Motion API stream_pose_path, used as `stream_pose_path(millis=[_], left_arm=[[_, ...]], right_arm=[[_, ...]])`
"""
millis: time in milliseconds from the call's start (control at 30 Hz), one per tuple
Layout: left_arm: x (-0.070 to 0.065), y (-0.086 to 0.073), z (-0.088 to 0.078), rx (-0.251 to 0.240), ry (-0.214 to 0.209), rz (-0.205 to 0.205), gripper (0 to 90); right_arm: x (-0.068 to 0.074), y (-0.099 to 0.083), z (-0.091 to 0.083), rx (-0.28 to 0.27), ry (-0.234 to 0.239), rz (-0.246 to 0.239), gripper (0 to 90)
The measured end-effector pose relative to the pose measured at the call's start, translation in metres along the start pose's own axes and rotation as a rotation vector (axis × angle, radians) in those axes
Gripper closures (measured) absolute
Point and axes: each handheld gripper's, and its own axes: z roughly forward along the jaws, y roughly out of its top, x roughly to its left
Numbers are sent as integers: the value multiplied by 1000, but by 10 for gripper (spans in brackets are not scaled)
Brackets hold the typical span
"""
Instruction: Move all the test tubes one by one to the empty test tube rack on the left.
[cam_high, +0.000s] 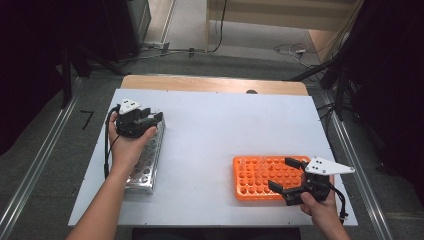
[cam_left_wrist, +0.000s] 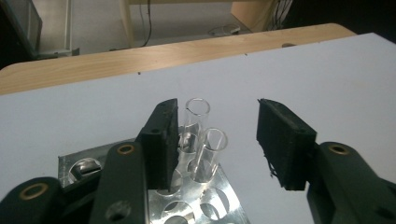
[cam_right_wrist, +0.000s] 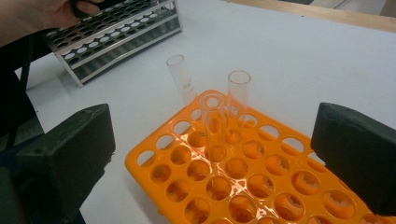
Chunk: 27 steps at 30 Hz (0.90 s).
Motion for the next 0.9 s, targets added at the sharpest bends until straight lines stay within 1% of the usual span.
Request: stream_pose_path(millis=[67, 200, 333, 400, 467, 533, 600, 700, 900], left_arm=[[-2, -1, -4, -8, -4, 1, 405], [-9, -5, -12, -25, -29, -6, 334], [-18, -8, -22, -42, -60, -7, 257], [-24, -9, -27, -48, -80, -3, 219], [-31, -9, -31, -50, -97, 13, 150], [-37, -10, -35, -49, -114, 16, 83], [-44, -11, -39, -52, -134, 20, 31], [-53, -13, -46, -64, -169, 20, 1], [-72, -18, -59, -91, -218, 33, 0]], right_arm=[[1, 0, 1, 5, -3, 3, 12], [1, -1, 5, 16, -10, 15, 54], [0, -4, 10, 28, 0, 34, 140], [0, -5, 12, 34, 7, 33, 175], [0, -6, 14, 47, 5, 38, 207], [0, -7, 17, 55, 7, 44, 239], [0, -9, 20, 71, -2, 49, 267], [0, -11, 24, 94, -18, 53, 308], [0, -13, 32, 127, -39, 68, 424]])
